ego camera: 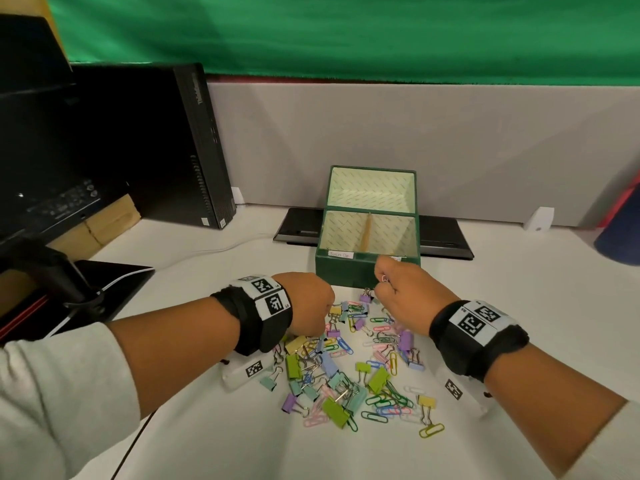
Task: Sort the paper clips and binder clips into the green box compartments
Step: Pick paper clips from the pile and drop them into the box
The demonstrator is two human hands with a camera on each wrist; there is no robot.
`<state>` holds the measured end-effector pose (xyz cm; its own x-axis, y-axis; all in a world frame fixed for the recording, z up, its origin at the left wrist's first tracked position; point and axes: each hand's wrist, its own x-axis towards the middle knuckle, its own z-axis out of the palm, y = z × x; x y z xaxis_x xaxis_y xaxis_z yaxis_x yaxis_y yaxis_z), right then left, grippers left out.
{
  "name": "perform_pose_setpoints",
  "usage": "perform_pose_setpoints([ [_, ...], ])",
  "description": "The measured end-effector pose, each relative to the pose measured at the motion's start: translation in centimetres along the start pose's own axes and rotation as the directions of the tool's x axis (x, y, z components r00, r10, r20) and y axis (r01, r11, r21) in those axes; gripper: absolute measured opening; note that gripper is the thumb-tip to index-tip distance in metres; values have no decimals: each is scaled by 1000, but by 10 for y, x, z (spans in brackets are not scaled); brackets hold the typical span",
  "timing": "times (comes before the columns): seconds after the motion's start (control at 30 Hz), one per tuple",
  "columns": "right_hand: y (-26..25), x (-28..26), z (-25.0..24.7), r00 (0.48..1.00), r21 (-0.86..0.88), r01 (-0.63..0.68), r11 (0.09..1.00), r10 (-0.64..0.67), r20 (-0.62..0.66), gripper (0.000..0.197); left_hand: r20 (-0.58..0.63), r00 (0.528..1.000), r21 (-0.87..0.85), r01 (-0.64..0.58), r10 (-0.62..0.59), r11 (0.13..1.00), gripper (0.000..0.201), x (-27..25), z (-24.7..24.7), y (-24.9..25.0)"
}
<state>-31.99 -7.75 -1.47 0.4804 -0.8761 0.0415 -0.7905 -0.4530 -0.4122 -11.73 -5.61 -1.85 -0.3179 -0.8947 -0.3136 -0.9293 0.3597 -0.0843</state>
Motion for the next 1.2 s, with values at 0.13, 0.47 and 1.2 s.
perform_pose_setpoints([
  [0.13,1,0,1,999,-10,16,1000,-16,34,17,-52,994,-361,67,-92,930,13,-1,-11,-18],
  [0.47,5,1,4,997,-12,70,997,-70,12,27,41,986,-201,168,-163,965,43,8,-8,-8],
  [1.2,11,5,7,992,-58,123,991,-122,18,20,31,975,-199,224,-222,954,48,12,-13,-24],
])
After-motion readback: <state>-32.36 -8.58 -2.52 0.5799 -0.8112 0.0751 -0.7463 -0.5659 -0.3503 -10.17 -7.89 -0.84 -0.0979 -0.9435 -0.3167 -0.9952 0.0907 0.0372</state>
